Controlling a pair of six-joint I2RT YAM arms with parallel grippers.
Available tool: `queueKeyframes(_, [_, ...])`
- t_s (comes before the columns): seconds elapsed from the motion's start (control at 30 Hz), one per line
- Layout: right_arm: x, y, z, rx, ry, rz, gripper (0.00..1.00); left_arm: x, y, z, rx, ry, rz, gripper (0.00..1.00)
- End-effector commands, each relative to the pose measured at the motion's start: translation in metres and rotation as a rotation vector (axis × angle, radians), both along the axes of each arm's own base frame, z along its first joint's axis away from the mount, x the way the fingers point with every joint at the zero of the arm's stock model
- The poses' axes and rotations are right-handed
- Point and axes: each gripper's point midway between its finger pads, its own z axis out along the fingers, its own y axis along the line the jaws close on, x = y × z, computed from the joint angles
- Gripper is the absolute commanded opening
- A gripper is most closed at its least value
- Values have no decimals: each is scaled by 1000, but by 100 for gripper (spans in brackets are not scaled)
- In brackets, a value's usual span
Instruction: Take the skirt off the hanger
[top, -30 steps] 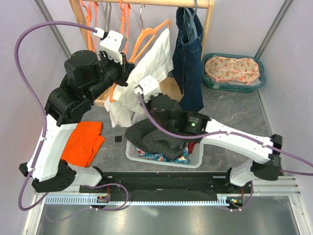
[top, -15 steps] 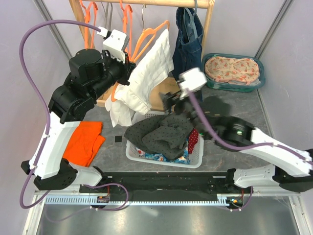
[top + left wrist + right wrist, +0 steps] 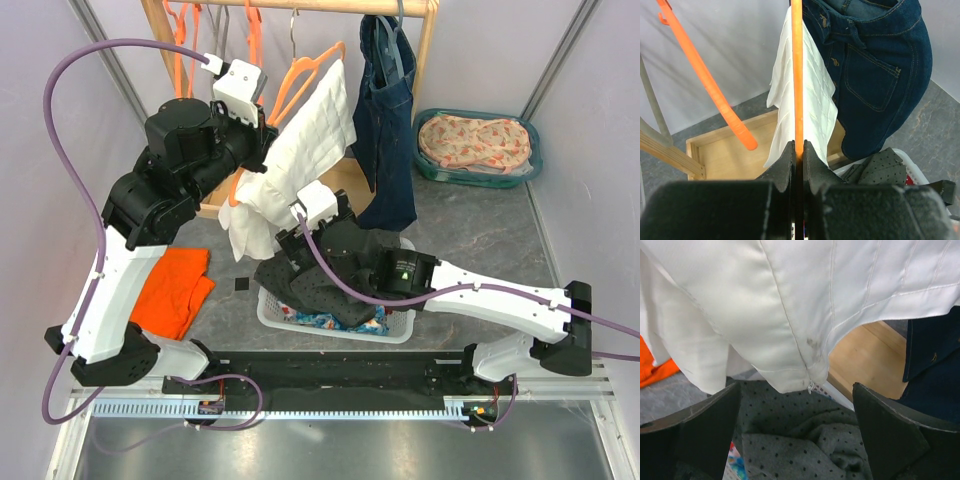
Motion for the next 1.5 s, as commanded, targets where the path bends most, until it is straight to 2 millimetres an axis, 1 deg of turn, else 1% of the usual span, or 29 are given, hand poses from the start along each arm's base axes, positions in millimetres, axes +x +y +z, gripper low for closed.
queueKeyframes(0.0, [1,6,24,111,-55,-51,98,-4,4,46,-107,-123,6,2])
queueKeyframes(0.1, [1,17,16,89,-70,-56,98,-5,4,48,-110,-127,4,2])
queueKeyframes(0.13, [2,24,7,65,-67,-59,98,-5,5,50,-113,-130,4,2])
queueKeyframes(0.2, [7,34,-2,39,-66,-67,98,-6,5,52,-118,-136,3,2])
queueKeyframes(0.27, [10,38,-5,33,-76,-91,98,-5,5,55,-123,-142,4,2])
queueKeyframes(0.33, [19,33,-4,20,-116,-172,98,-6,5,57,-125,-144,1,2])
queueKeyframes(0.37, [26,27,0,27,-151,-233,98,-6,4,56,-124,-143,0,2])
queueKeyframes(0.4, [28,24,1,22,-163,-256,98,-7,5,56,-123,-145,-2,2])
queueKeyframes(0.43, [31,22,7,39,-184,-287,98,-7,5,56,-123,-145,-2,2])
queueKeyframes(0.47, [33,20,6,26,-198,-307,97,-7,5,56,-120,-145,-2,2])
queueKeyframes(0.53, [36,12,16,14,-240,-359,95,-8,6,55,-119,-144,0,2])
queueKeyframes(0.6, [36,3,23,-35,-280,-399,94,-7,5,53,-114,-140,-2,2])
queueKeyframes(0.67, [35,-2,35,-18,-307,-428,93,-8,6,53,-115,-141,-2,2])
queueKeyframes(0.8, [31,-4,48,-6,-333,-422,90,-6,4,49,-111,-131,-2,2])
queueKeyframes(0.83, [31,-3,49,-3,-338,-420,87,-6,4,48,-110,-130,-2,2])
queueKeyframes(0.87, [31,-2,51,1,-340,-413,74,-5,4,47,-108,-128,-2,2])
queueKeyframes(0.93, [28,0,53,0,-342,-402,54,-5,3,45,-106,-126,-3,2])
queueKeyframes(0.97, [26,1,57,3,-345,-396,32,-6,3,44,-105,-122,-3,2])
queueKeyframes(1.0, [26,-1,59,5,-347,-400,19,-4,3,41,-95,-120,1,2])
queueKeyframes(1.07, [24,-10,73,-5,-363,-417,0,-3,4,39,-89,-116,8,2])
queueKeyframes(1.1, [19,-13,81,0,-373,-420,0,0,5,35,-83,-109,21,2])
queueKeyframes(1.13, [17,-21,95,37,-385,-440,0,1,5,33,-80,-106,27,2])
queueKeyframes(1.2, [6,-42,125,29,-422,-461,0,7,6,24,-66,-94,56,2])
queueKeyframes(1.23, [0,-62,154,122,-426,-490,0,10,5,22,-62,-92,63,2])
queueKeyframes(1.3, [-11,-84,186,166,-443,-493,0,16,6,15,-40,-85,87,2])
queueKeyframes(1.33, [-19,-110,215,254,-440,-500,0,19,5,14,-35,-87,92,2])
queueKeyframes(1.4, [-31,-135,241,323,-442,-481,0,23,6,14,-25,-93,107,2])
queueKeyframes(1.43, [-36,-164,258,414,-431,-496,0,25,6,14,-23,-99,114,2])
queueKeyframes(1.47, [-39,-176,264,457,-426,-497,0,27,8,15,-21,-103,132,2])
